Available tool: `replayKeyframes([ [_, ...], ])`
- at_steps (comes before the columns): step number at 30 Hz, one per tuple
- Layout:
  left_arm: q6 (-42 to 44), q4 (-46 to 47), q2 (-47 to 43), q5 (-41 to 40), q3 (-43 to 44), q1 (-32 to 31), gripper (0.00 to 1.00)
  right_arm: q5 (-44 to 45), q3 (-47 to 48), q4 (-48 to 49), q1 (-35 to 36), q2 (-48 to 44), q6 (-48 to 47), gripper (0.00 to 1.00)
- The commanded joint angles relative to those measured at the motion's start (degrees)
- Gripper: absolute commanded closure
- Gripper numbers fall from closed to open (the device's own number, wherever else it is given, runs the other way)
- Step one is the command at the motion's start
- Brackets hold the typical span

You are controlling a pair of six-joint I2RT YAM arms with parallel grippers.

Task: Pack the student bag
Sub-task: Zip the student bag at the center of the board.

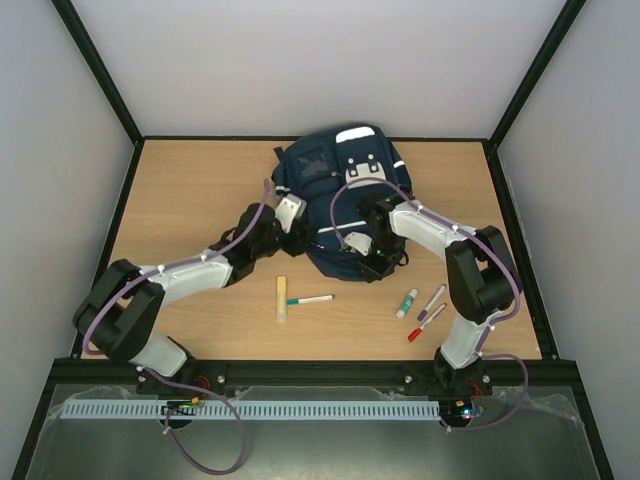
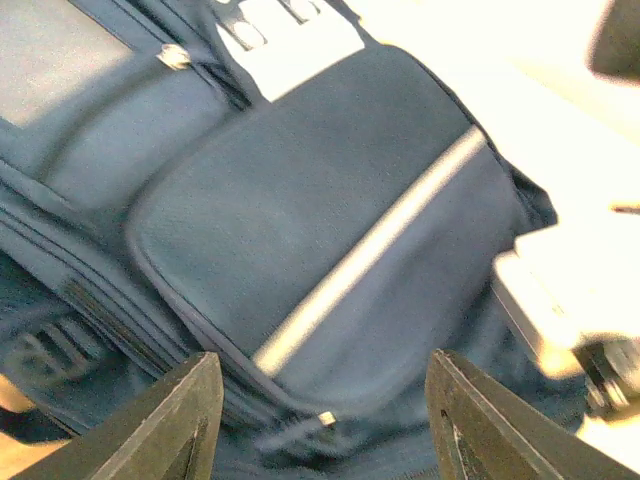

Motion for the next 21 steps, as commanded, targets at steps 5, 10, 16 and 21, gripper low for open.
replayKeyframes([
  [5, 13.4, 8.5, 0.3, 9.5, -8.6, -6.4, 0.41, -1.6, 3.9, -8.8, 0.0, 1.1, -2.1, 0.99],
  [10, 17.9, 10.6, 5.7, 8.7, -5.5, -9.5, 0.4, -1.4, 4.7, -10.0, -0.7, 1.1, -2.5, 0.99],
  [16, 23.5, 12.6, 14.6, 6.1, 0.6, -13.5, 0.41, -1.5, 4.9, -10.9, -2.0, 1.5, -3.2, 0.99],
  [21, 24.8, 15.9, 17.2, 3.9, 1.5, -15.7, 0.44, -2.3, 4.5, -12.2, -2.9, 1.8, -4.3, 0.99],
])
